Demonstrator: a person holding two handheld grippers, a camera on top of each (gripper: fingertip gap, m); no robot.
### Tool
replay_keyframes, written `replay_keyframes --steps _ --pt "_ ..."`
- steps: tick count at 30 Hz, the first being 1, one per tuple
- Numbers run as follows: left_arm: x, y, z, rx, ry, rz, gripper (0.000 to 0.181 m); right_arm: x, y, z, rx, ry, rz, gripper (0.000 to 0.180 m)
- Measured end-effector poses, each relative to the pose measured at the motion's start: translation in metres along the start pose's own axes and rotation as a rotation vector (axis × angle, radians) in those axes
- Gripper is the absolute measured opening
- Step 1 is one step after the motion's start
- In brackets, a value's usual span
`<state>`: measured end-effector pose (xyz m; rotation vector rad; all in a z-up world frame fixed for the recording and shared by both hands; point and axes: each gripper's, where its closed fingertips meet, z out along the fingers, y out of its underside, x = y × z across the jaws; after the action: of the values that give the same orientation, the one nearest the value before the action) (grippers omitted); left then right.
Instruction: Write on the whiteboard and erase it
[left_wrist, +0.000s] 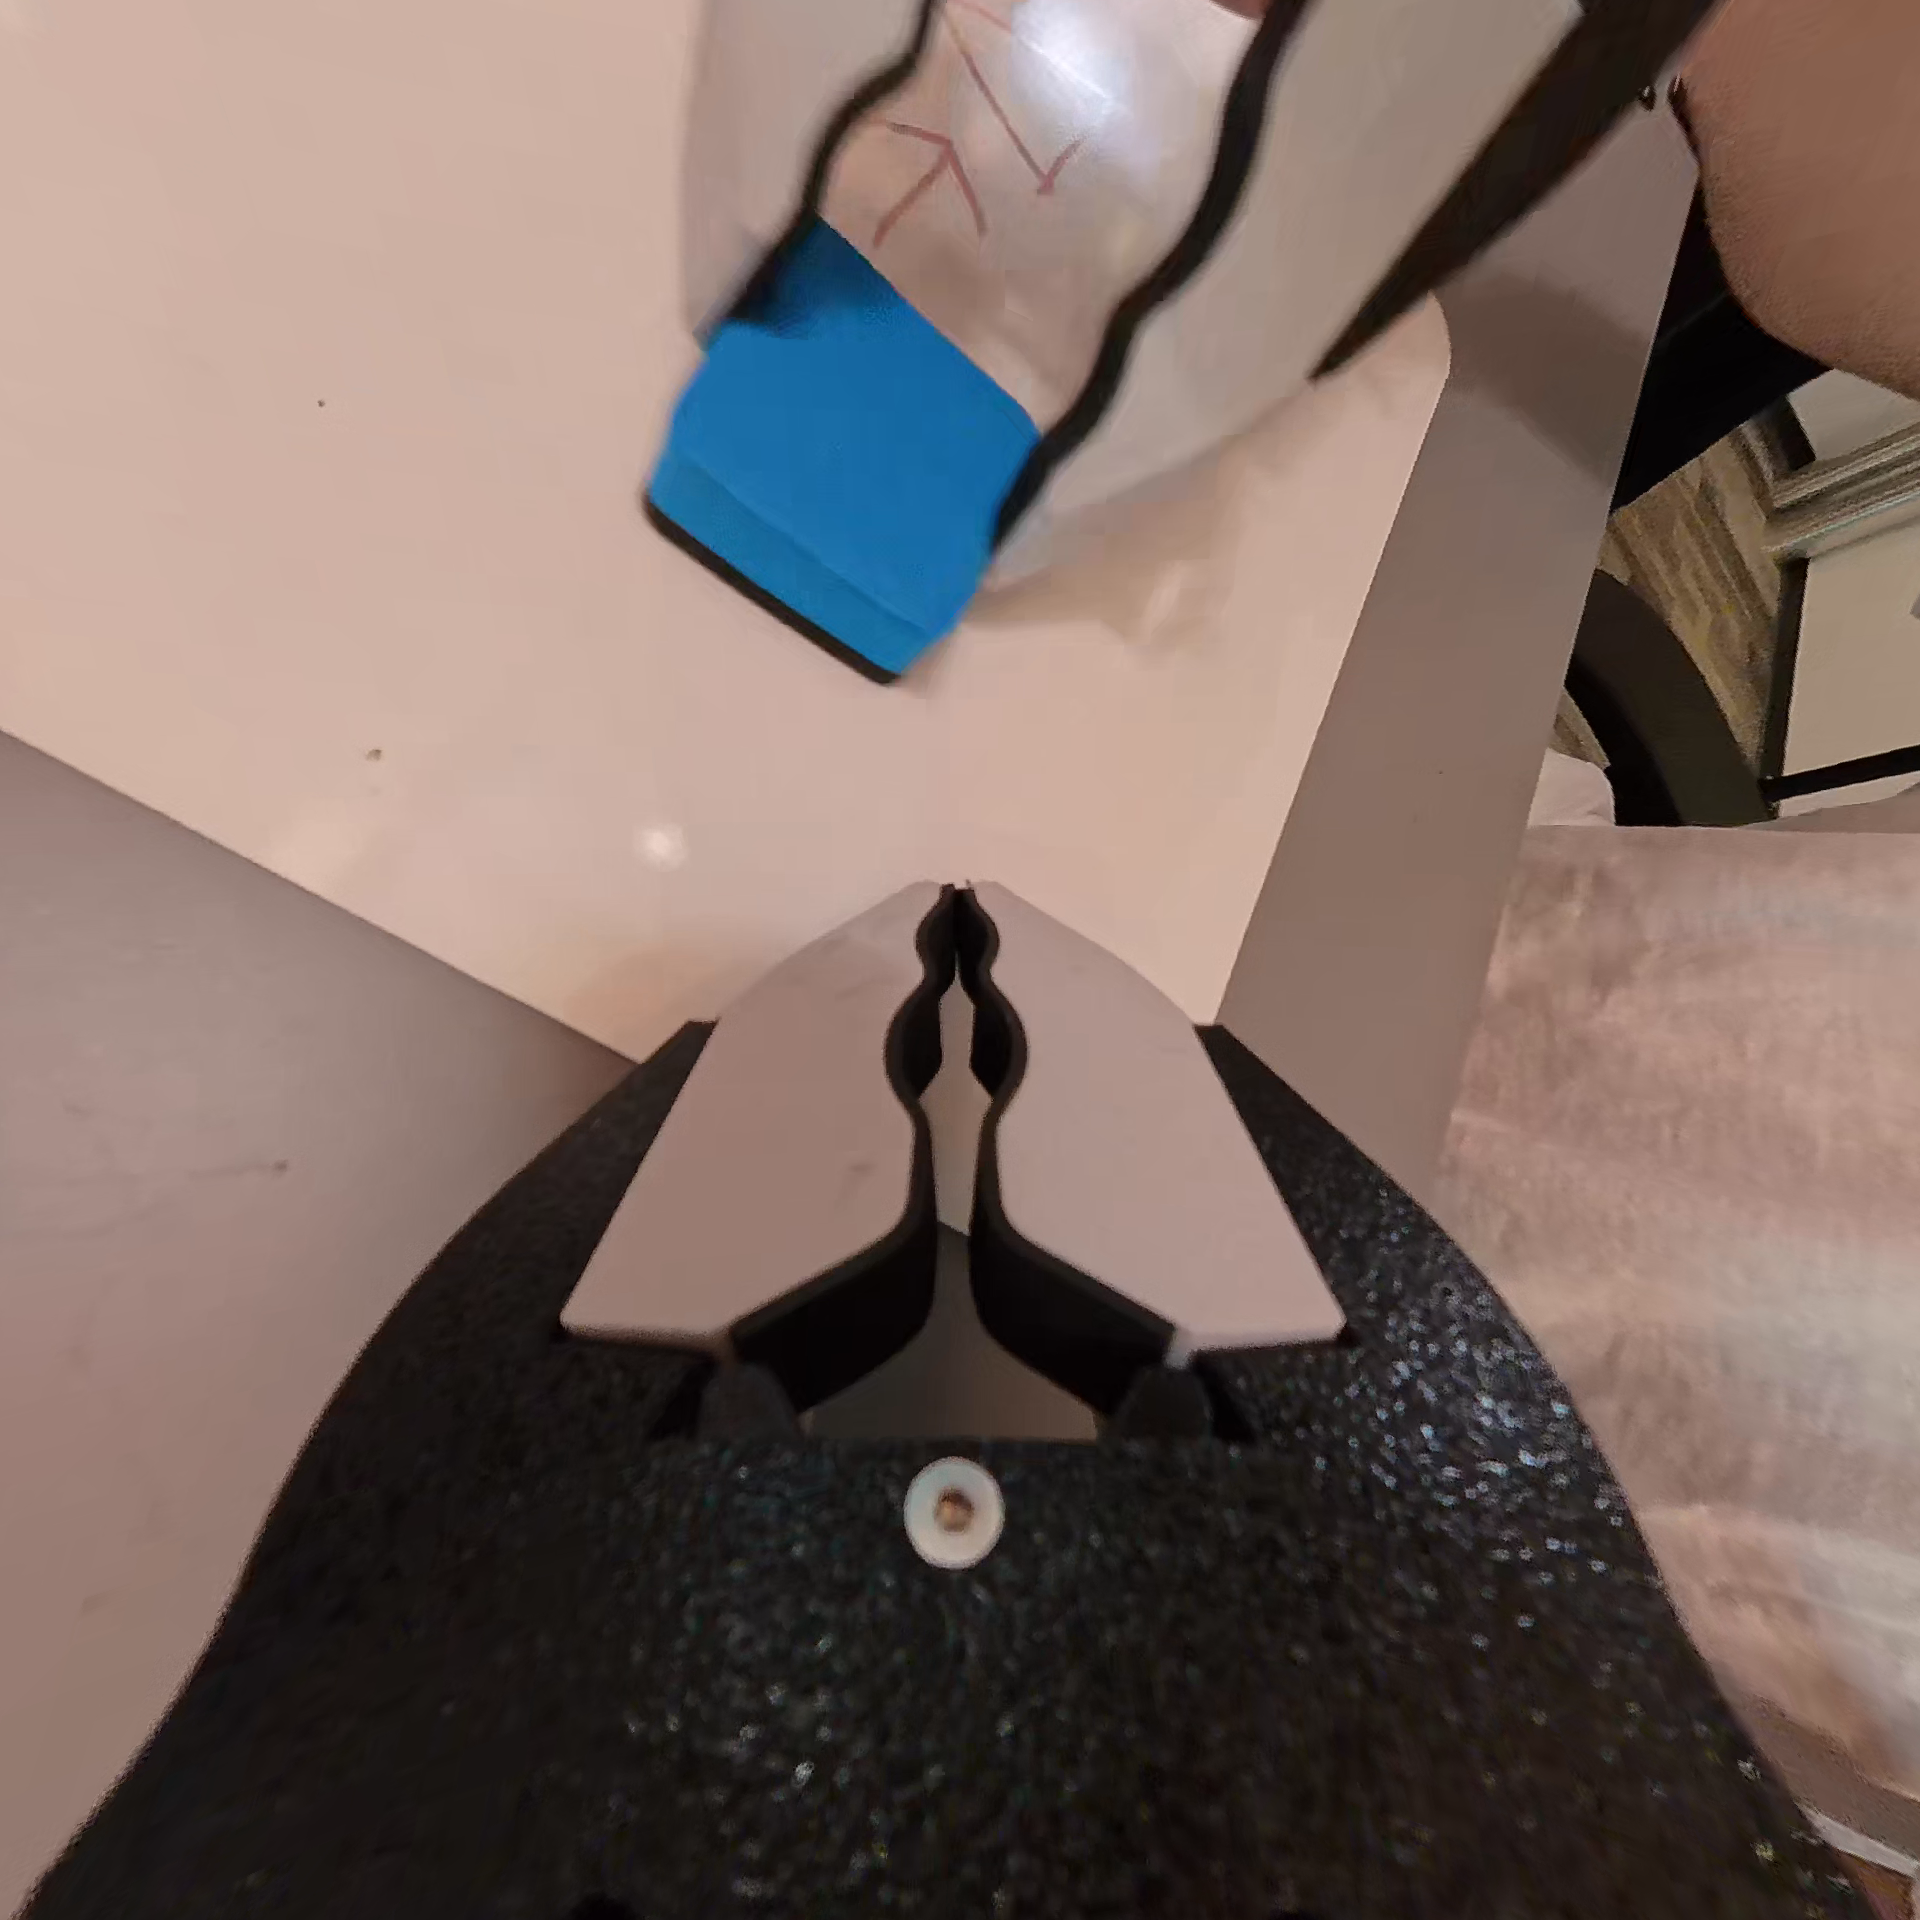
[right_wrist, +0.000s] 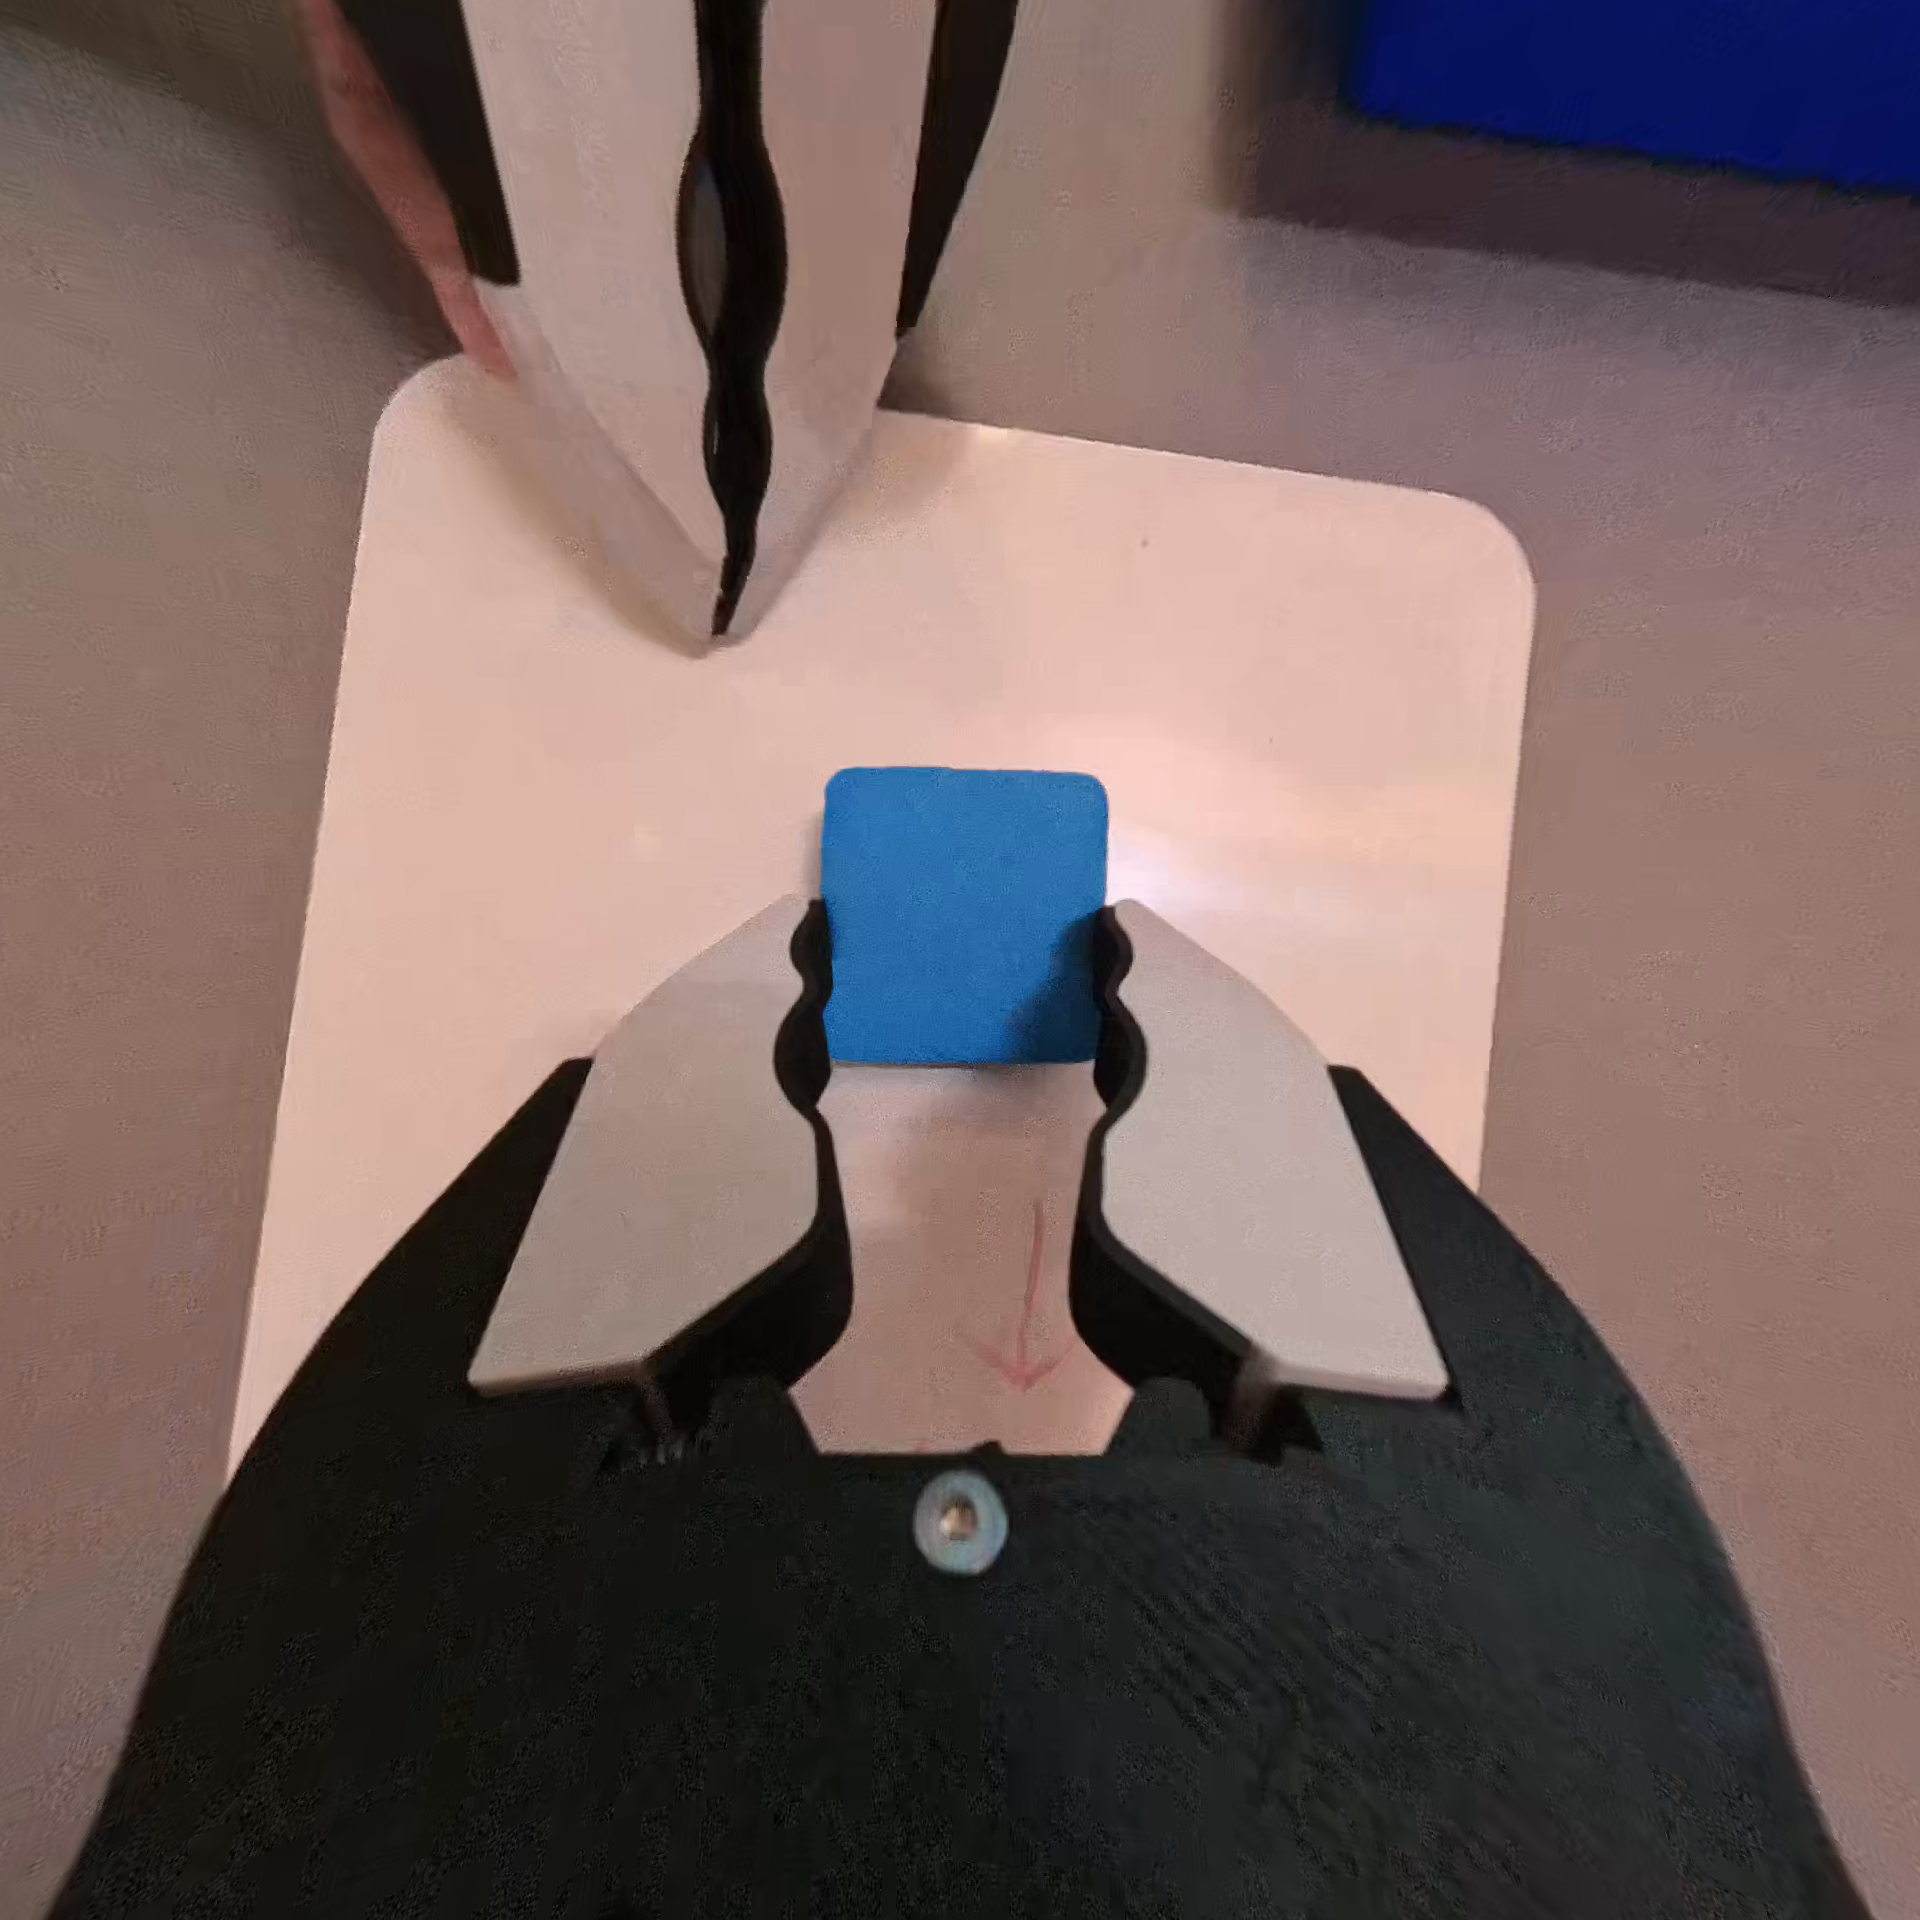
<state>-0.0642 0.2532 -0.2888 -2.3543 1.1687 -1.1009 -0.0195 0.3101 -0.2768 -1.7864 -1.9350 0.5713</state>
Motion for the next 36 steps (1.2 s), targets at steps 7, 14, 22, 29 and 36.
replay_keyframes --steps 7,14,22,29,36 --pt "0.000 0.000 0.000 0.004 -0.002 -0.004 0.000 0.024 0.017 -0.011 0.089 0.036 0.120 0.049" --pt "-0.001 -0.001 0.000 0.004 -0.002 -0.002 0.000 0.042 0.089 -0.060 0.113 0.120 0.339 0.049" --pt "0.000 -0.002 0.002 -0.008 0.010 0.011 0.000 0.040 0.114 -0.077 0.177 0.217 0.471 0.049" --pt "-0.001 -0.003 0.002 -0.002 0.004 0.009 0.000 0.003 0.112 -0.074 0.095 0.163 0.285 0.049" --pt "-0.001 -0.004 0.003 0.001 -0.004 0.015 0.000 -0.024 0.130 -0.088 0.067 0.149 0.280 0.049"
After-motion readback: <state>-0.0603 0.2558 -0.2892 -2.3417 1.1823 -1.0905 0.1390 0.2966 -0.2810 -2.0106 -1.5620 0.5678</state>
